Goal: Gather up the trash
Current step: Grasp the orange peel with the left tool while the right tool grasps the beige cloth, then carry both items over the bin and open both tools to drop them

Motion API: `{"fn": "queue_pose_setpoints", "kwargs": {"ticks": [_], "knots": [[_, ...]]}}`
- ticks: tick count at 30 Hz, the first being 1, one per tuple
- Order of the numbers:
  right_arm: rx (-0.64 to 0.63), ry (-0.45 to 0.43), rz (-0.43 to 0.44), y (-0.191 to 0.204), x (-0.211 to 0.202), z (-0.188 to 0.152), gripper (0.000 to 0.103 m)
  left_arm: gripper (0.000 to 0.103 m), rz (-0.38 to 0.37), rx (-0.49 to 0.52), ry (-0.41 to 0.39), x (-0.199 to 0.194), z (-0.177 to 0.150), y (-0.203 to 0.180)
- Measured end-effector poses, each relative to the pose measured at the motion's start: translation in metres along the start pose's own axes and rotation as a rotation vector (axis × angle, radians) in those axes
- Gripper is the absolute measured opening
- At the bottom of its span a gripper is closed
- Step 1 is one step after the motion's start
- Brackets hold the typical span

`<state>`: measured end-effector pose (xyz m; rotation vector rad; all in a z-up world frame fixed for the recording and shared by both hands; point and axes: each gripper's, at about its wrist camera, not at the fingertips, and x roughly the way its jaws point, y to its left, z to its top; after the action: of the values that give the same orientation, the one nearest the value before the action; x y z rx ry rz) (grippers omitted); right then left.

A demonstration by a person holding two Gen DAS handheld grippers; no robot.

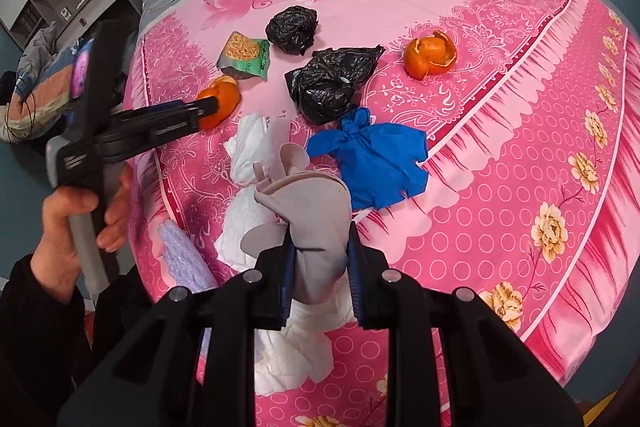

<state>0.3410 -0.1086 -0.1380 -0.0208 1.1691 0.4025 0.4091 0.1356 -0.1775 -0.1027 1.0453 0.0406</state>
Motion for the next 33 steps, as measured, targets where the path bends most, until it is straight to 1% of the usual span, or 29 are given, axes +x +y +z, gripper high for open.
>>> {"fn": "queue_pose_setpoints", "kwargs": {"ticks": [1,2,4,7,11,14,16,18,21,24,27,31,33], "knots": [[0.001,0.0,0.001,0.0,0.0,0.0,0.022,0.036,-0.013,-0.006,0.001,0.003,0.0,-0.001],[0.002,0.0,0.003,0.0,0.0,0.0,0.022,0.035,-0.014,-0.007,0.002,0.005,0.0,-0.004],[0.007,-0.001,0.006,0.0,-0.002,0.0,0.022,0.025,-0.007,0.015,-0.015,0.003,-0.002,-0.01],[0.007,-0.014,0.008,0.0,-0.008,0.0,0.022,0.019,-0.013,0.039,-0.041,-0.009,-0.008,-0.016],[0.014,-0.045,0.027,0.002,-0.025,-0.002,0.022,0.018,-0.058,0.017,-0.068,-0.03,-0.01,-0.008],[0.011,-0.071,0.038,0.005,-0.041,-0.005,0.022,0.018,-0.069,-0.001,-0.102,-0.051,-0.011,0.0],[0.011,-0.092,0.046,0.007,-0.055,-0.009,0.022,0.018,-0.108,-0.033,-0.122,-0.069,-0.014,0.008],[0.01,-0.109,0.059,0.009,-0.07,-0.014,0.022,0.017,-0.129,-0.047,-0.137,-0.082,-0.017,0.013],[0.014,-0.137,0.067,0.009,-0.091,-0.025,0.022,0.017,-0.136,-0.042,-0.171,-0.107,-0.025,0.014],[0.019,-0.162,0.071,0.005,-0.112,-0.04,0.022,0.017,-0.169,-0.04,-0.183,-0.129,-0.036,0.012],[0.037,-0.183,0.072,-0.003,-0.132,-0.058,0.022,0.017,-0.173,-0.019,-0.186,-0.148,-0.05,0.003],[0.08,-0.22,0.073,-0.019,-0.16,-0.082,0.022,0.018,-0.203,0.02,-0.19,-0.172,-0.067,-0.014],[0.103,-0.246,0.079,-0.028,-0.175,-0.093,0.022,0.018,-0.232,0.039,-0.195,-0.184,-0.075,-0.026]]}}
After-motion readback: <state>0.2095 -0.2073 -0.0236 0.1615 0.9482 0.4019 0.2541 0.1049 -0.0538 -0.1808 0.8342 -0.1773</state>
